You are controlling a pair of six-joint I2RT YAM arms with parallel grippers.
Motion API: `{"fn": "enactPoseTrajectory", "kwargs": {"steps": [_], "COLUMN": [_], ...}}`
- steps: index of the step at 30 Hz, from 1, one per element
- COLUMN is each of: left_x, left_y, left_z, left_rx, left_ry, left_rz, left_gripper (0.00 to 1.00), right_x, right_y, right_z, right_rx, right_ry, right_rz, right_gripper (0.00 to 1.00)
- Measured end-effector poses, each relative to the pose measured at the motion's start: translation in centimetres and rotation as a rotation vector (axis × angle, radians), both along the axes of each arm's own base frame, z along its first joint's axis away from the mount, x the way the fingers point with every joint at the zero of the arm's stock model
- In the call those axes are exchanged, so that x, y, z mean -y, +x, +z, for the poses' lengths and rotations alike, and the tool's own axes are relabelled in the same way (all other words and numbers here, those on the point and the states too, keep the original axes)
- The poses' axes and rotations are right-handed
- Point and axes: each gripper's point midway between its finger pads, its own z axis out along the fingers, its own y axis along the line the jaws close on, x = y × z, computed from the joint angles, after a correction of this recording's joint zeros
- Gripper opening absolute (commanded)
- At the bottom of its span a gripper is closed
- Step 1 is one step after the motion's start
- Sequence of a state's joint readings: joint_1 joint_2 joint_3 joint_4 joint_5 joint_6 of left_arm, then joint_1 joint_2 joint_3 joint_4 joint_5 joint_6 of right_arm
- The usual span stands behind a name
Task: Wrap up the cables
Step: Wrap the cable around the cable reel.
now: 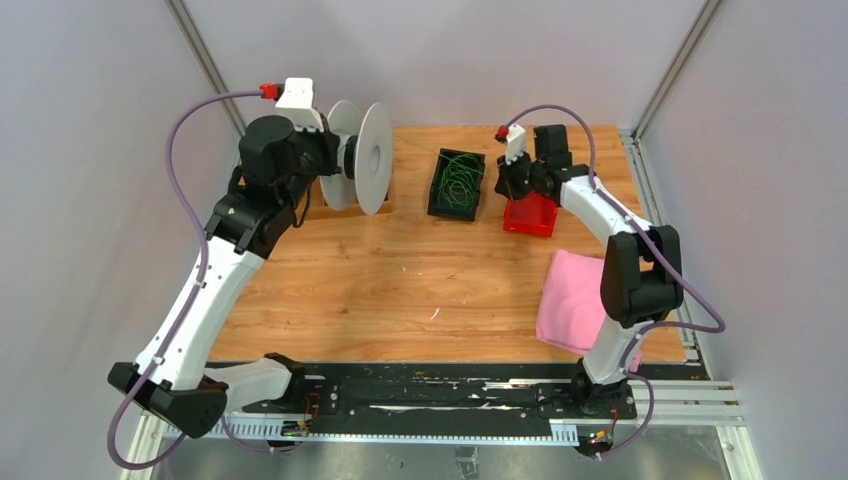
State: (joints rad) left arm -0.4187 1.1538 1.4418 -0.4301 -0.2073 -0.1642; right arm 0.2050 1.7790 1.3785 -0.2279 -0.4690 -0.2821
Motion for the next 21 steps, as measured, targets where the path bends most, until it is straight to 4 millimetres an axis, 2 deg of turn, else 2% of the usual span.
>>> {"fn": "enactPoseTrajectory", "kwargs": {"steps": [3,7,11,21], "left_x": [-0.6,-1.2,-1.4,-1.7], "left_y": [0.7,1.9,2.9,3.9], "left_z": [0.2,0.0,0.7,1.9], "left_rx": [-0.008,-0.024,-0.025,-0.017], "left_ry": [0.007,0.019,0.009,-0.025], "left_rz": [0.051,0.113,0.149,0.208], "left_gripper": [0.00,0.00,0.00,0.00], "right_x": [-1.7,-4.2,-6.0,-10.0], "right_y": [-0.6,-2.3,-3.7,-6.0], "right_z": [-0.8,-2.8,-4.6,-6.4], "right_rx": [-0.006,-0.038,-0.072,-0.094], "right_ry": [0.000,-0.010,-0.027,-0.045], "right_rz": [0.037,0.096,0.140,0.229], "right_gripper": [0.01,0.01,0.01,0.01]}}
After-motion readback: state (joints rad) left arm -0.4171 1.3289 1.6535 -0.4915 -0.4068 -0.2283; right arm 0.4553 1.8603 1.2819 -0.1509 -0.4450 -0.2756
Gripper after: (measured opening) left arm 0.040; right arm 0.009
